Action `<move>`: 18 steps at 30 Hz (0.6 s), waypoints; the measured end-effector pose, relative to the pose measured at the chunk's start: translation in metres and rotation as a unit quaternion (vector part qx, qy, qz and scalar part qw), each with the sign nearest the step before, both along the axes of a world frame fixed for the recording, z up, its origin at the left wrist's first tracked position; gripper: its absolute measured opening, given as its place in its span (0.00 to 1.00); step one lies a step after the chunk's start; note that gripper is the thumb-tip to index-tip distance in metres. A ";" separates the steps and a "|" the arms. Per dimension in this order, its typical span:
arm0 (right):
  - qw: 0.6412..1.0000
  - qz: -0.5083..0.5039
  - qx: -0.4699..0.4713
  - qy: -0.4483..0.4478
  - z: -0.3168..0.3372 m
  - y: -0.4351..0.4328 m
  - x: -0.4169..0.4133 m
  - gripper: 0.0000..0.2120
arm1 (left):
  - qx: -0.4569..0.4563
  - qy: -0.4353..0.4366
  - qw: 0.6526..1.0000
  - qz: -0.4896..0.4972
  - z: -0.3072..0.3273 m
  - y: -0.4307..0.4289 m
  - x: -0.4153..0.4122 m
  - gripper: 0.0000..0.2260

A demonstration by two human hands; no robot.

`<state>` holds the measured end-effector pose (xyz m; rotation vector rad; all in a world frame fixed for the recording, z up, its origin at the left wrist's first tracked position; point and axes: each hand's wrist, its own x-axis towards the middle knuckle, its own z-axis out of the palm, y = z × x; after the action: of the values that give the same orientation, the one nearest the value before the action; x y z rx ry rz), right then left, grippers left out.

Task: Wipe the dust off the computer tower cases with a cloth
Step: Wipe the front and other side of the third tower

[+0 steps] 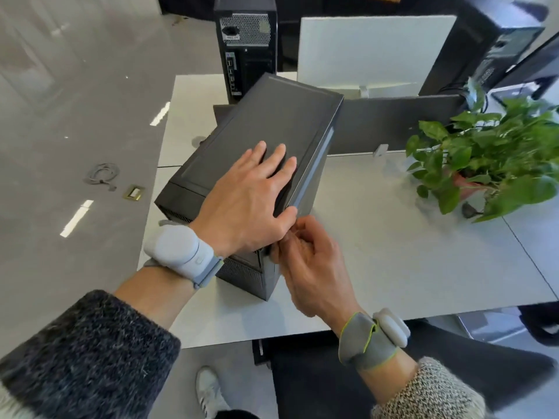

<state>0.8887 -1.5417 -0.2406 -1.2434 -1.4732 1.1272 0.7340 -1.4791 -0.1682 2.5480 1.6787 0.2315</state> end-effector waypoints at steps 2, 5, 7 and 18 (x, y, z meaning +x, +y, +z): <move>0.999 -0.028 0.014 -0.005 0.000 -0.007 -0.028 0.08 | -0.003 -0.001 0.999 -0.041 0.001 0.004 -0.023 0.36; 0.997 -0.069 0.030 -0.013 -0.001 -0.017 -0.070 0.06 | -0.016 -0.007 0.994 -0.108 0.004 0.013 -0.060 0.37; 0.993 -0.115 0.035 -0.015 -0.001 -0.024 -0.106 0.06 | -0.028 -0.009 0.985 -0.168 0.006 0.019 -0.089 0.36; 0.974 -0.211 -0.074 0.034 0.019 0.021 -0.252 0.08 | -0.070 -0.098 0.966 -0.229 0.013 0.076 -0.180 0.19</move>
<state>0.6367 -1.5207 -0.2219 -1.5192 -1.0209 0.9897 0.5543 -1.4036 -0.1549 2.6125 0.9665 0.3039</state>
